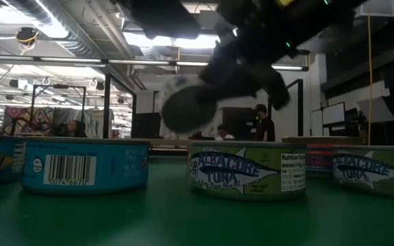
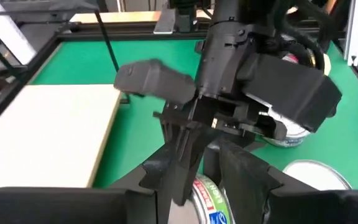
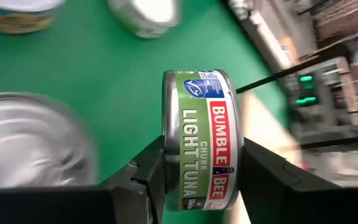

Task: Stack canned seafood by type on shelf
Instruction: Put the green white tuna can on the shelf

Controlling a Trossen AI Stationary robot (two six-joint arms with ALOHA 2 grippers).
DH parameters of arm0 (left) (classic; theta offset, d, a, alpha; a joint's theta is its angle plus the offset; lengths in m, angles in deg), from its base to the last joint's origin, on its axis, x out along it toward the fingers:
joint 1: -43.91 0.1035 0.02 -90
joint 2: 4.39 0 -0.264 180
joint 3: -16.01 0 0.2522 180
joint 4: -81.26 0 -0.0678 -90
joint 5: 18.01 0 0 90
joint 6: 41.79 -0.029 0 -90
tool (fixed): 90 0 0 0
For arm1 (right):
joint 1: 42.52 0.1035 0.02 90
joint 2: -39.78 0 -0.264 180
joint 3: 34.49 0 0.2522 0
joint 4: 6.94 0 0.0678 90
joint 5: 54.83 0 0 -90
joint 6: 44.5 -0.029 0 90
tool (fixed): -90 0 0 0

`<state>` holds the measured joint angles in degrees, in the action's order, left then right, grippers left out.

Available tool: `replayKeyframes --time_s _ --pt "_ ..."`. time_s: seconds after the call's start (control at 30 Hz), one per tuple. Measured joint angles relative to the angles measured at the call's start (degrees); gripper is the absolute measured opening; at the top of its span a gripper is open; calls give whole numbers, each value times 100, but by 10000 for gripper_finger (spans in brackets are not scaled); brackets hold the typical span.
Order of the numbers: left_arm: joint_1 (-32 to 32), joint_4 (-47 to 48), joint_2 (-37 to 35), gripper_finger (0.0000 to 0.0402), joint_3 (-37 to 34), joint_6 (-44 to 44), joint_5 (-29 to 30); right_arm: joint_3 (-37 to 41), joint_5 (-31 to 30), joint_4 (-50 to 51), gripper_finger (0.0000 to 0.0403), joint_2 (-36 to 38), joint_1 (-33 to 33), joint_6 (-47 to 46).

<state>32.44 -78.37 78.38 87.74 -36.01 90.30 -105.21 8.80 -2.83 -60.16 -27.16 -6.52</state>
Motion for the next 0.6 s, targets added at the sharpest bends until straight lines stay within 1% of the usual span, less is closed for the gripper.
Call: replayKeyframes --time_s 0.1,0.2,0.3,0.47,0.6 --pt "0 440 -305 120 0 4 178 -233 -493 -11 154 2 -24 368" --pt "0 767 -564 120 0 3 410 -382 -656 -25 154 4 -177 676" --pt "0 975 -715 120 0 1 544 -423 -659 -82 155 4 -432 828" --pt "0 1129 -749 120 0 5 583 -426 -540 -74 154 -27 -992 882" --pt "0 1218 -740 120 0 7 589 -432 -128 -57 155 -109 -1441 883"
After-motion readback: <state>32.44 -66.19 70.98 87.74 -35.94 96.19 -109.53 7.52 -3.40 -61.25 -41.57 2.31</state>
